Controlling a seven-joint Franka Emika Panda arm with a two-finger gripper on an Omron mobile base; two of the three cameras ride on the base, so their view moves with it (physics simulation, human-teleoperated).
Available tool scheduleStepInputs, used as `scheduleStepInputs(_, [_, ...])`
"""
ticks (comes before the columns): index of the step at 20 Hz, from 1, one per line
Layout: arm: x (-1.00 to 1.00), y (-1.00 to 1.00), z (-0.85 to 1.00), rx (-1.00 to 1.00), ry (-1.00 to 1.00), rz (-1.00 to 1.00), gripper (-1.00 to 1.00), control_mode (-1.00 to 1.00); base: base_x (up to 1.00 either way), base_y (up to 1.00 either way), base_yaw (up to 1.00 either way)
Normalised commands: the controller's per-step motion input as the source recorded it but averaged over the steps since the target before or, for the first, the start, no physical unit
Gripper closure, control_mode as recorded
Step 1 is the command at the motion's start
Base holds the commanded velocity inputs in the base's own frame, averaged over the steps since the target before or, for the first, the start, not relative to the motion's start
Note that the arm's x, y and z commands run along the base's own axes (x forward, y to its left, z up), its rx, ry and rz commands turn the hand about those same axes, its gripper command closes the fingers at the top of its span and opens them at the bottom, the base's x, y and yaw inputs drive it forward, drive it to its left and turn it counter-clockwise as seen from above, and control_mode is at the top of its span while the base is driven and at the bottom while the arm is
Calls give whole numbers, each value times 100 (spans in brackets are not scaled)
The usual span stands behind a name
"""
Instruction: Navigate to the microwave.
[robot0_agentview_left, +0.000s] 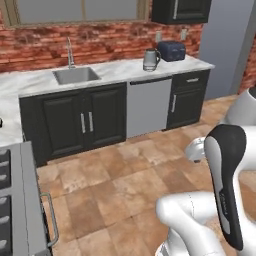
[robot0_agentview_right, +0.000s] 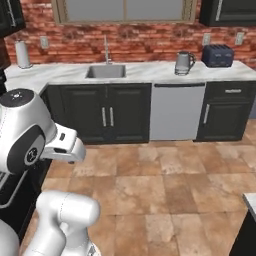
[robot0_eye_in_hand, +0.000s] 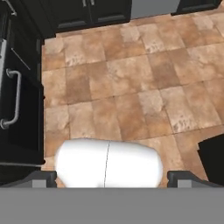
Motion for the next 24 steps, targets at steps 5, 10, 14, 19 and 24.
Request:
scheduleStepInputs(5, [0,0,0,0,0,0,-100,100,32,-1,-29])
scheduleStepInputs(10, [0,0,0,0,0,0,-100,100,0,0,-94])
scheduleStepInputs(14, [0,0,0,0,0,0,-100,100,0,0,-100])
scheduleStepInputs(19, [0,0,0,0,0,0,-100,100,0,0,-98])
scheduleStepInputs(24, [0,0,0,0,0,0,-100,100,6,48,-73])
